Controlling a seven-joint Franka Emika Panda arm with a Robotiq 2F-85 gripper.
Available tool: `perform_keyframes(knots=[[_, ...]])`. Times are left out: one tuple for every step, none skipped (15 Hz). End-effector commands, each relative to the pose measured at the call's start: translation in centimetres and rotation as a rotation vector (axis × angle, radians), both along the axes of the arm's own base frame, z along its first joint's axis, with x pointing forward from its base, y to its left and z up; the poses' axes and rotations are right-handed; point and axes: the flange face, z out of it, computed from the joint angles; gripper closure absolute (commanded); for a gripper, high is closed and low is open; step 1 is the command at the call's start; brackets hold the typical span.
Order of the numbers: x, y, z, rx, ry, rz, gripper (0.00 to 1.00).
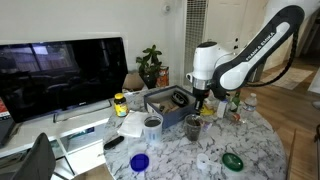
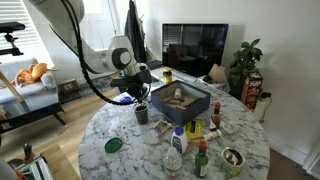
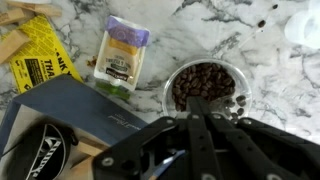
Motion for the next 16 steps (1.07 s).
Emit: perform_keyframes(knots=[[-0.8,0.3,-1.7,-0.008,0.019,0.008,0.97],[-0.8,0.2,-2.0,-0.010,0.021,0.011,0.92],[-0.8,0.2,-2.4,-0.008,0.024,0.014,0.87],[-0.7,0.2,-2.8,-0.005,0.025,0.015,0.85],[-0.6,0.3,-3.2,-0.003,0.024,0.015,0.84],[-0.6,0.3,-3.5,0.000,0.020,0.017,0.88],[-0.4,0.4,-3.8,0.003,0.016,0.019,0.90],[-0.5,0.5,-4.1,0.007,0.017,0.021,0.90],[-0.4,0.5,-4.4,0.008,0.016,0.022,0.91],[-0.4,0.5,-4.7,0.011,0.016,0.023,0.90],[-0.4,0.5,-5.0,0.015,0.017,0.024,0.89],[-0.4,0.5,-5.3,0.016,0.018,0.023,0.89],[-0.4,0.4,-5.6,0.015,0.020,0.022,0.88],[-0.4,0.4,-5.9,0.016,0.023,0.021,0.90],[-0.4,0.4,-6.2,0.015,0.025,0.021,0.83],[-0.4,0.4,-6.4,0.014,0.027,0.021,0.70]])
